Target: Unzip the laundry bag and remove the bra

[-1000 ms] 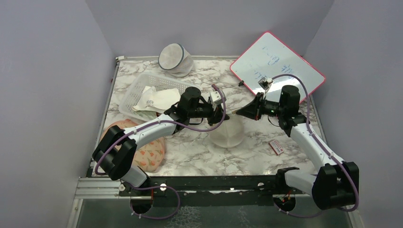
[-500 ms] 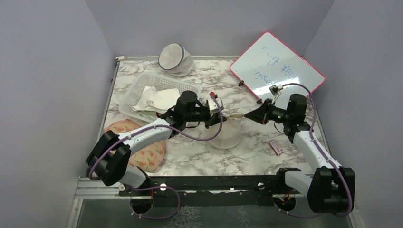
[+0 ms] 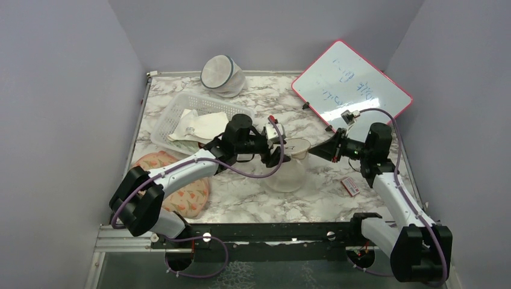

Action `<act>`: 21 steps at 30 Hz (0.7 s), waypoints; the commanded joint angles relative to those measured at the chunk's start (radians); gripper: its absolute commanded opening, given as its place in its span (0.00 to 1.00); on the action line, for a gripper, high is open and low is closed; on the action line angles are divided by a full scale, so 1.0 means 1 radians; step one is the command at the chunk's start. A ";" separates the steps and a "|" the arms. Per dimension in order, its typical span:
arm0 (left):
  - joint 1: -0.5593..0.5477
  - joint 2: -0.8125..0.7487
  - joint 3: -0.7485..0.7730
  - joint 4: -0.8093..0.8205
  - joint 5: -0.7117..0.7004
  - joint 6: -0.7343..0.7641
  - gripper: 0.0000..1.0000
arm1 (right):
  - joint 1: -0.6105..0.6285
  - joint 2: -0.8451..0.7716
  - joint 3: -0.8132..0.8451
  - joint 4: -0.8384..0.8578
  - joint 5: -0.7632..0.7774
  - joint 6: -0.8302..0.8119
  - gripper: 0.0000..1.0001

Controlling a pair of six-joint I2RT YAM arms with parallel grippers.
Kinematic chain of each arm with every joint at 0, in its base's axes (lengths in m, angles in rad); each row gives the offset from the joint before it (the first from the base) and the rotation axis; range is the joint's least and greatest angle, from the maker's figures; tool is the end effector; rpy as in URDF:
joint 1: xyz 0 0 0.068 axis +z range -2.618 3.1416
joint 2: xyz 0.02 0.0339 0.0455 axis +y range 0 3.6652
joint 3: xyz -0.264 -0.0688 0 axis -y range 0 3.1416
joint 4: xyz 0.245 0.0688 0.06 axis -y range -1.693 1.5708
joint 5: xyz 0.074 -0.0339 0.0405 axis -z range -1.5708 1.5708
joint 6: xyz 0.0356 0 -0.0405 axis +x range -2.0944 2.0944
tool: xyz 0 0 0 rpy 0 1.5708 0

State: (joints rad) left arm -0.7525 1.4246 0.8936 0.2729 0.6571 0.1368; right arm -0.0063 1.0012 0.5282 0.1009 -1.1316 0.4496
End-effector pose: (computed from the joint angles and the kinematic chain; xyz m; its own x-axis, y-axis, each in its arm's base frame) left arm 0.2202 -0.2359 0.2763 -0.0520 0.1966 -0.9791 0.9886 0.1489 -0.0226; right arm 0.2063 0.0309 0.2452 -0.6927 0.1892 -0.6960 -0.5989 0.3867 0.7012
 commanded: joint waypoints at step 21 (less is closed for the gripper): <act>-0.149 -0.082 0.061 -0.042 -0.209 -0.039 0.59 | 0.111 -0.066 0.102 -0.009 0.101 0.097 0.01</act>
State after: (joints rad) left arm -0.9009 1.3331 0.9207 0.2317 0.5369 0.1425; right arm 0.0975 0.9600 0.5884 0.1097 -1.0618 0.5320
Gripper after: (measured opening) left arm 0.641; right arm 0.016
